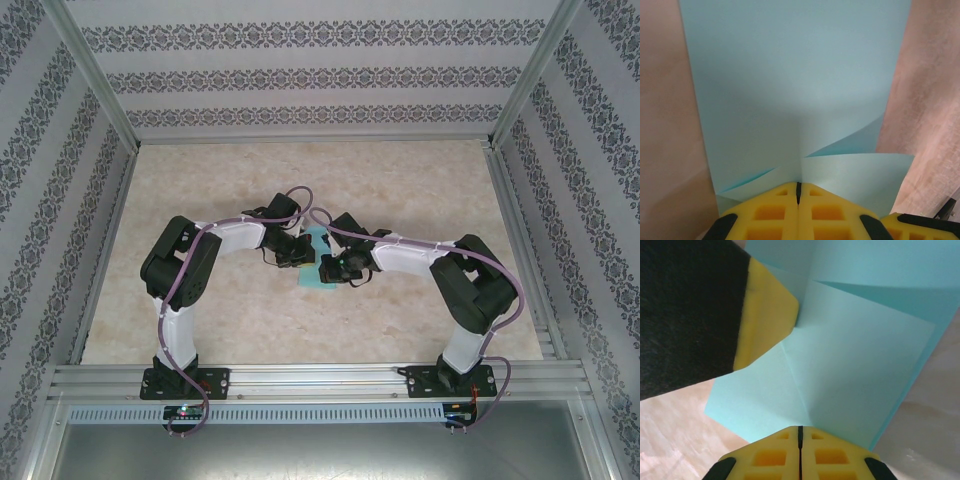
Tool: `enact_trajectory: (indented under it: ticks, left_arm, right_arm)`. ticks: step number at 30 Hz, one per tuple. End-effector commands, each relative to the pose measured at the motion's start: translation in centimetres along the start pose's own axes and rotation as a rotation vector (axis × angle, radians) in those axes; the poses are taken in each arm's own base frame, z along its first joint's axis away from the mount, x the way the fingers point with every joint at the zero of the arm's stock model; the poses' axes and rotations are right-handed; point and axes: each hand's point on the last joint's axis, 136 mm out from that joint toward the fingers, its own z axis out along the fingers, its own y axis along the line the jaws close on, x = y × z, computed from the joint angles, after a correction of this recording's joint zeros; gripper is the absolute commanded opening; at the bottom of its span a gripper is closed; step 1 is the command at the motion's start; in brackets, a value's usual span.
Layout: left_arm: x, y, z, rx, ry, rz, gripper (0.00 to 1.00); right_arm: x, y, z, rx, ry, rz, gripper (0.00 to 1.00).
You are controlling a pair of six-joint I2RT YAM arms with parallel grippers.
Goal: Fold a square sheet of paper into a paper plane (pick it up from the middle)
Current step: Fold the triangle a second time at the center of the table.
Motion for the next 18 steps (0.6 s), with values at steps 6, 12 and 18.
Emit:
enact_trajectory:
  ticks: [6, 12, 18]
  left_arm:
    - [3.1, 5.1, 1.9, -0.179, 0.086, -0.094, 0.0]
    - [3.3, 5.4, 1.9, -0.193, 0.092, -0.098, 0.0]
    - [3.5, 6.4, 1.9, -0.242, 0.097, -0.112, 0.0]
  right_arm:
    - [0.9, -1.0, 1.0, 0.05, 0.036, 0.02, 0.08]
    - [1.1, -1.5, 1.1, 0.072, 0.04, 0.018, 0.08]
    - [1.6, -1.6, 0.8, 0.055, 0.051, 0.001, 0.08]
